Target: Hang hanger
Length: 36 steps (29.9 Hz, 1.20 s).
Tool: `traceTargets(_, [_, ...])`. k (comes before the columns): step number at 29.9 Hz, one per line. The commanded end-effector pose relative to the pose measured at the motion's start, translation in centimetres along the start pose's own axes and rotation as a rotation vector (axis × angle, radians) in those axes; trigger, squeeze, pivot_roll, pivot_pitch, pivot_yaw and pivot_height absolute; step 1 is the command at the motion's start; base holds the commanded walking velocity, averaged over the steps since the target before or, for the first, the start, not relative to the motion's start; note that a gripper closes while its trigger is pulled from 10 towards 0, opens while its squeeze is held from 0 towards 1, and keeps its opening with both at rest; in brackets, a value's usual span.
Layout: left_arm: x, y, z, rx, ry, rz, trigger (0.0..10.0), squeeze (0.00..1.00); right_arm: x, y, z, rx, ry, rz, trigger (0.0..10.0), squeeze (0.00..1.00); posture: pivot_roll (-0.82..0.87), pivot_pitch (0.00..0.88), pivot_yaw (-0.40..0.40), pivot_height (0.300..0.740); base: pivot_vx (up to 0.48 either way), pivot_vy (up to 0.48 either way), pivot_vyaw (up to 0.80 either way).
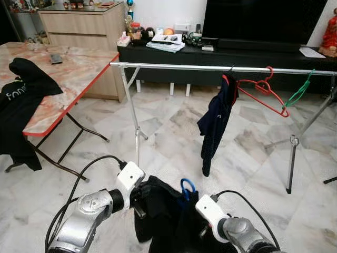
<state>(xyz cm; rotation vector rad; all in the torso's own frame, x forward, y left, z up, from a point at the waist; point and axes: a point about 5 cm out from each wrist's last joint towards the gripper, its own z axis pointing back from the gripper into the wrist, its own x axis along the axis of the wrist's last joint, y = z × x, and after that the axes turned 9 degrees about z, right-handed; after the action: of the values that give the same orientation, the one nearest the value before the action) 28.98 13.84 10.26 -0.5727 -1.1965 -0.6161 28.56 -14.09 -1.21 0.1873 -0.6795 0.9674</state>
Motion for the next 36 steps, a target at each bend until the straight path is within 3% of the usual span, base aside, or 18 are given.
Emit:
traceTargets(1, [1.0, 0.2, 0.1, 0.006, -0.043, -0.029, 0.0, 0.00, 1.1, -0.6, 0.3, 0.011, -0.067, -0.014, 0.0, 0.00, 0.13, 0.027, -0.014, 0.740, 0.000, 0.000, 0.00])
traceTargets(5, [0.9, 0.1, 0.2, 0.005, -0.038, -0.024, 0.0, 0.00, 2.0, -1.8, 0.8, -0.027, -0.142, -0.097, 0.0, 0.00, 0.13, 0.031, -0.014, 0.740, 0.000, 0.000, 0.00])
traceTargets(7, [0.9, 0.0, 0.1, 0.003, -0.037, -0.024, 0.0, 0.00, 2.6, -1.8, 1.0, 0.039, -0.207, -0.140, 0.0, 0.00, 0.14, 0.034, -0.015, 0.740, 0.000, 0.000, 0.00])
traceTargets(12, [1.1, 0.0, 0.0, 0.009, -0.047, -0.020, 0.0, 0.00, 2.7, -2.0, 1.4, 0.098, -0.219, -0.082, 0.0, 0.00, 0.12, 0.041, -0.019, 0.740, 0.000, 0.000, 0.00])
traceTargets(16, [1.4, -0.2, 0.0, -0.006, -0.059, -0.017, 0.5, 0.00, 0.4, -3.4, 2.2, -0.065, -0.112, -0.044, 0.0, 0.00, 0.12, 0.045, -0.017, 0.740, 0.000, 0.000, 0.00])
traceTargets(18, [1.5, -0.2, 0.0, -0.010, -0.061, -0.020, 1.1, 0.00, 0.1, -3.9, 2.4, -0.126, -0.110, -0.084, 0.0, 0.00, 0.12, 0.046, -0.016, 0.740, 0.000, 0.000, 0.00])
traceTargets(19, [1.7, -0.3, -0.1, -0.016, -0.065, -0.021, 2.9, 0.00, 0.1, -3.9, 2.4, -0.136, -0.130, -0.121, 0.0, 0.00, 0.12, 0.047, -0.014, 0.740, 0.000, 0.000, 0.00])
traceTargets(20, [1.7, -0.3, -0.1, -0.016, -0.065, -0.021, 2.9, 0.00, 0.1, -3.9, 2.4, -0.136, -0.130, -0.121, 0.0, 0.00, 0.12, 0.047, -0.014, 0.740, 0.000, 0.000, 0.00])
traceTargets(21, [1.8, -0.4, -0.2, -0.026, -0.064, -0.025, 4.8, 0.00, 0.2, -3.9, 2.4, -0.124, -0.143, -0.133, 0.0, 0.00, 0.12, 0.046, -0.012, 0.740, 0.000, 0.000, 0.00])
traceTargets(22, [1.8, -0.6, -0.2, -0.036, -0.065, -0.026, 8.8, 0.00, 0.2, -3.8, 2.3, -0.115, -0.147, -0.131, 0.0, 0.00, 0.12, 0.046, -0.011, 0.740, 0.000, 0.000, 0.00])
traceTargets(23, [1.8, -0.7, -0.2, -0.043, -0.065, -0.027, 8.8, 0.00, 0.2, -3.7, 2.3, -0.109, -0.149, -0.129, 0.0, 0.00, 0.12, 0.046, -0.011, 0.740, 0.000, 0.000, 0.00])
traceTargets(24, [1.9, -0.9, -0.2, -0.057, -0.066, -0.026, 10.0, 0.00, -0.3, -4.0, 2.7, -0.108, -0.146, -0.126, 0.0, 0.00, 0.13, 0.045, -0.011, 0.740, 0.000, 0.000, 0.00])
traceTargets(26, [2.0, -1.1, -0.2, -0.075, -0.069, -0.019, 10.0, 0.00, -1.0, -4.5, 3.3, -0.116, -0.140, -0.124, 0.0, 0.00, 0.13, 0.045, -0.013, 0.740, 0.000, 0.000, 0.00])
traceTargets(28, [2.1, -1.3, -0.2, -0.085, -0.076, -0.011, 10.0, 1.00, -1.6, -5.0, 3.8, -0.141, -0.133, -0.132, 0.0, 0.00, 0.13, 0.045, -0.014, 0.740, 0.000, 0.000, 0.00])
traceTargets(36, [2.3, -1.7, -0.2, -0.110, -0.087, -0.011, 10.0, 1.00, -5.2, -7.1, 6.8, -0.245, -0.085, -0.179, 0.0, 0.00, 0.14, 0.040, -0.015, 0.740, 0.000, 0.000, 0.00])
